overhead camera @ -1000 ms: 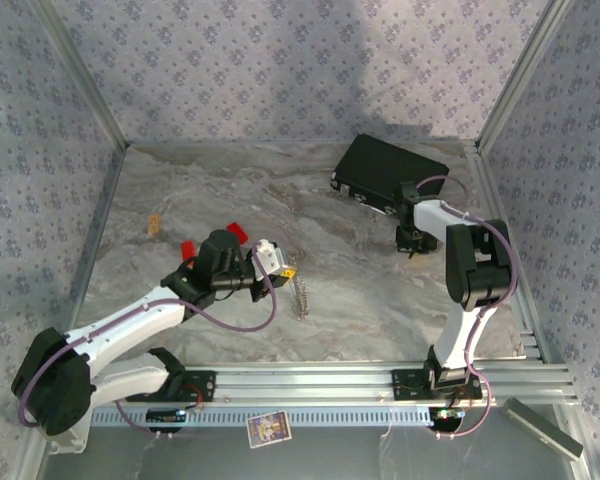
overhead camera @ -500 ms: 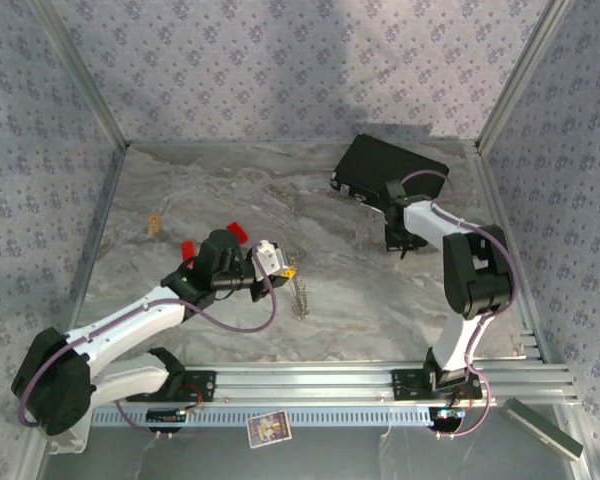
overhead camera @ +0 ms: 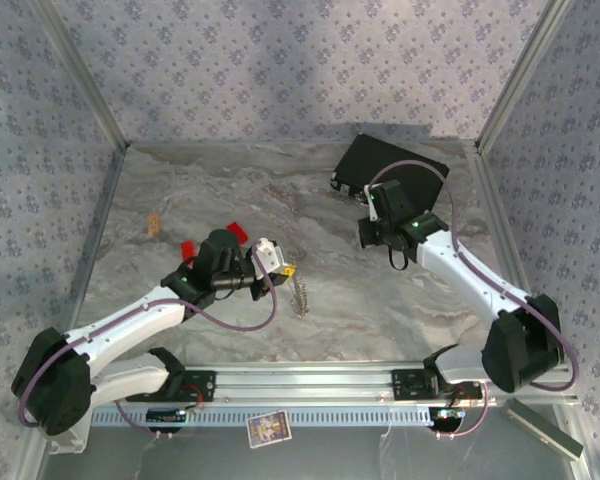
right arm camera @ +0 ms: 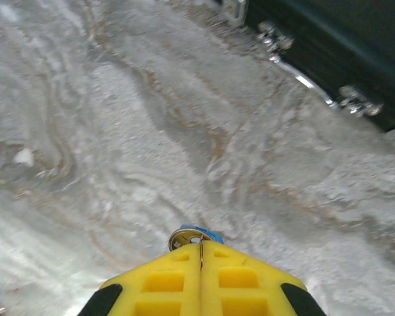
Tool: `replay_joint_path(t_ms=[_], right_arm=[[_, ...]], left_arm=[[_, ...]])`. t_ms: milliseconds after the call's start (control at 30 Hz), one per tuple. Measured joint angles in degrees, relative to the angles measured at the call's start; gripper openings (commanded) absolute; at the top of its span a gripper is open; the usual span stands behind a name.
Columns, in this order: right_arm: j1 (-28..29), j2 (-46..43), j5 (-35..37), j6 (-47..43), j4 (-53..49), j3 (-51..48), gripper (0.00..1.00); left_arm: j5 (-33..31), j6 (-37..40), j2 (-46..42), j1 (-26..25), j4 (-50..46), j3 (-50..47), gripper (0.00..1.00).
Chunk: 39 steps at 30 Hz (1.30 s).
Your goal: Put the keys on the keyring
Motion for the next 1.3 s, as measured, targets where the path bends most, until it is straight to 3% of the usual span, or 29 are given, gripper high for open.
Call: replay_joint_path(t_ms=[167, 367, 633, 833, 1300], right_arm=[[2.82, 0.79, -5.27, 4.76, -8.55, 0.02, 0.00], [10.43, 3.45, -14.62, 10.40, -12.79, -2.38, 0.00], [9.92, 13.42, -22.56, 11.76, -11.19, -3.52, 0.00], [9.68, 20.63, -21.44, 10.88, -10.58, 0.59, 0.00], [9.57, 28.37, -15.80, 10.08, -6.86, 5.75, 0.00]], left_arm=[[-0.42, -0.31, -0.13, 0.00, 0.07, 0.00, 0.00], [-1.51, -0.72, 0.00, 0.00, 0.13, 0.00, 0.00], [-1.53, -1.38, 0.70, 0.00, 0.44, 0.00, 0.00], [-2.43, -1.51, 0.39, -0.07, 0.42, 0.00, 0.00], [-3.21, -1.29, -0.13, -0.07, 0.02, 0.00, 0.00]])
